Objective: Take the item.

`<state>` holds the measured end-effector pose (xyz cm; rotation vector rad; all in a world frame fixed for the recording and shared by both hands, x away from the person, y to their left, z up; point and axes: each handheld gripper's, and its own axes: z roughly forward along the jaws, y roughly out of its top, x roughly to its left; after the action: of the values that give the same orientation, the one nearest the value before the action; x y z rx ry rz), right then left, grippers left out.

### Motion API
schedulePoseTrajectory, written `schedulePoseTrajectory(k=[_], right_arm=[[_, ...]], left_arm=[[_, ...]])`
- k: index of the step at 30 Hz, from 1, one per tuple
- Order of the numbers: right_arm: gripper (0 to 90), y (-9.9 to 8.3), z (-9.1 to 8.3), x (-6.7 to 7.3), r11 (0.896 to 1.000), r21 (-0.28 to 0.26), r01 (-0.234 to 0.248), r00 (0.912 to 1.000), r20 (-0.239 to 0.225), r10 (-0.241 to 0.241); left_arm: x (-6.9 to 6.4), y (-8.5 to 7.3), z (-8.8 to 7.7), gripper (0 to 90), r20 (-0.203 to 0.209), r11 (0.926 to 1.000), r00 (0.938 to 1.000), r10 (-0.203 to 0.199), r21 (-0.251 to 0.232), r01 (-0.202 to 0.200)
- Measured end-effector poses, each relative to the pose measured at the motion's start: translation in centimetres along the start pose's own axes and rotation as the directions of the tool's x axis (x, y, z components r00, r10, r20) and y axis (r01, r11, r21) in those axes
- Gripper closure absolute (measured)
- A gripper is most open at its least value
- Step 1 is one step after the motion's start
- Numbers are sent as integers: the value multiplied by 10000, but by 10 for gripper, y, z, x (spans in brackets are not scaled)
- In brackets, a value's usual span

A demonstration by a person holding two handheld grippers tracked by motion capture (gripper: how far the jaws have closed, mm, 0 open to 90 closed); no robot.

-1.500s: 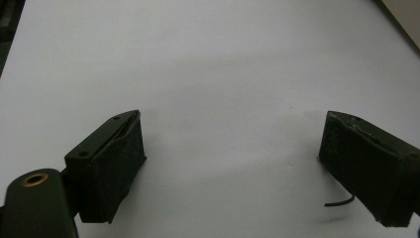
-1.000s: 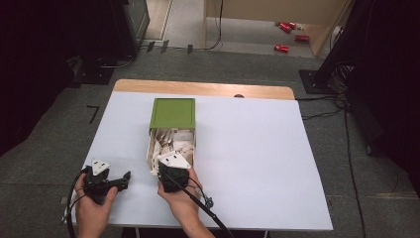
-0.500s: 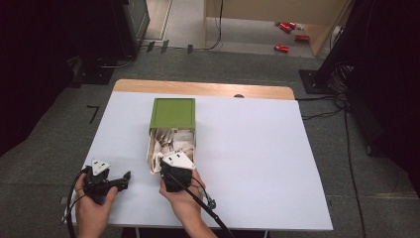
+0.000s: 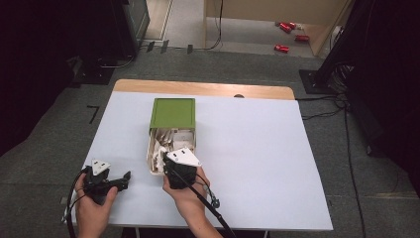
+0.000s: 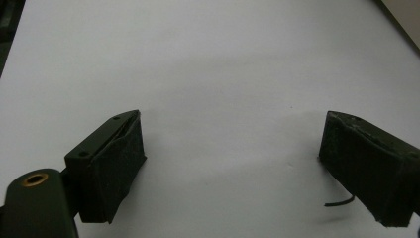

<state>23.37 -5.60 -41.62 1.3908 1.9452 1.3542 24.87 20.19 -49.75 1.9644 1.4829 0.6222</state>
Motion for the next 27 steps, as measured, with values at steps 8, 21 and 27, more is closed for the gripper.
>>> schedulePoseTrajectory(k=[8,21,27], right_arm=[[899,8,-7,-5,9998,-156,-78,9999,63,79],[899,27,-22,-22,9982,-549,-260,9991,307,277],[899,34,-29,-32,9972,-686,-301,9984,466,334]], left_arm=[[0,0,0,109,-2,10000,10000,6,-1,-6],[0,0,0,109,-4,10000,10000,-4,-10,4],[0,0,0,109,-8,10000,10000,-27,-28,27]])
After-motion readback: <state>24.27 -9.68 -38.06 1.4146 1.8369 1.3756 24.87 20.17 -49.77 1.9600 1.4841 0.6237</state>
